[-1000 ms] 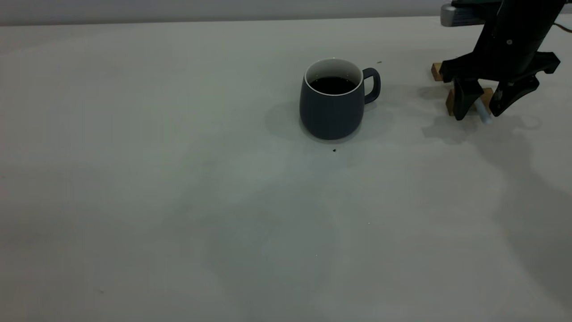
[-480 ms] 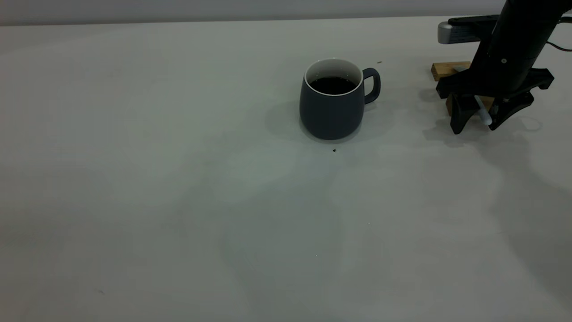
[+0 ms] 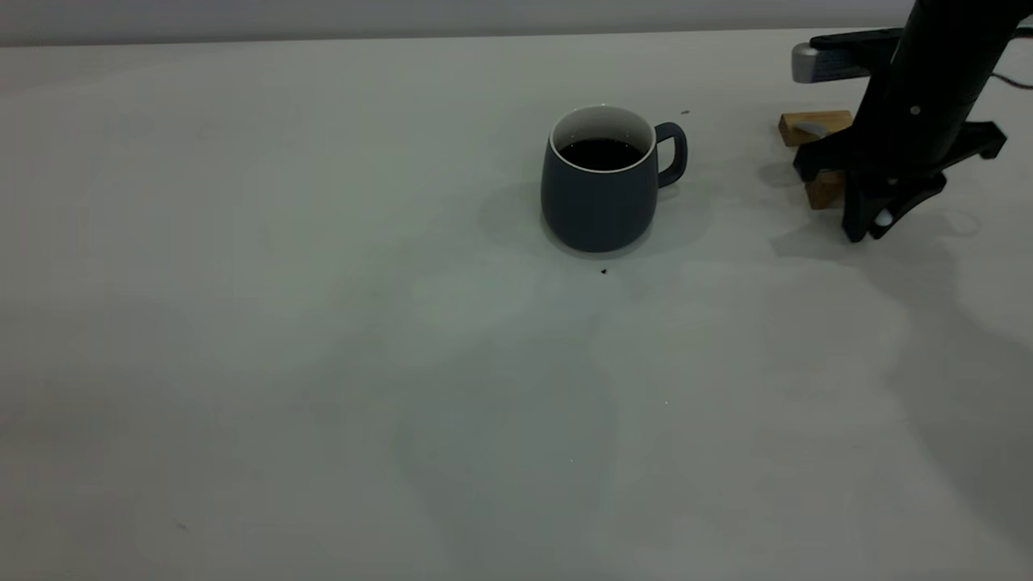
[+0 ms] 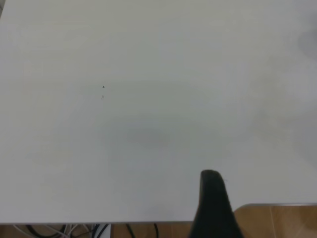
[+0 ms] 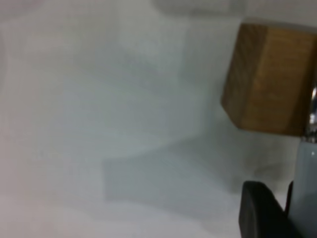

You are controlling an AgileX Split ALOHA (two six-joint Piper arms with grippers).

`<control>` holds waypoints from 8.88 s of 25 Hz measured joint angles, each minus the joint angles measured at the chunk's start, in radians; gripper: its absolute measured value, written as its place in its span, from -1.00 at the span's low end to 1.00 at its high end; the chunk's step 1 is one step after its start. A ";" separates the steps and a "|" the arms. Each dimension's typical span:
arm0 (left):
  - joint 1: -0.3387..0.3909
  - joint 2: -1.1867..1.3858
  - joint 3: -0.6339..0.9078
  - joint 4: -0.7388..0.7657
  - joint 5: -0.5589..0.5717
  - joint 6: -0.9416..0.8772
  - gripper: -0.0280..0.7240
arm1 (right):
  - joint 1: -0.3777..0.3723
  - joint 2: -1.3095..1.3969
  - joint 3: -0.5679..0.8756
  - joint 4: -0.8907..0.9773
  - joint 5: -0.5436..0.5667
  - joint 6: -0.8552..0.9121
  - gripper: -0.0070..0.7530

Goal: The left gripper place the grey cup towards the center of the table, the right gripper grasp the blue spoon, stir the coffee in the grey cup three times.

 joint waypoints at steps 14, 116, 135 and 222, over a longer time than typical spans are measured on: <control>0.000 0.000 0.000 0.000 0.000 0.000 0.63 | 0.093 -0.317 -0.010 0.414 0.236 -0.223 -0.66; 0.000 0.000 0.000 0.000 0.000 0.000 0.63 | 0.035 0.156 -0.168 1.525 0.611 0.664 -0.66; 0.000 0.000 0.000 0.000 0.000 0.000 0.63 | 0.018 0.156 -0.168 1.577 0.614 0.616 -0.66; 0.000 0.000 0.000 0.000 0.000 0.000 0.63 | 0.030 -1.041 -0.168 0.159 0.701 -0.058 -0.45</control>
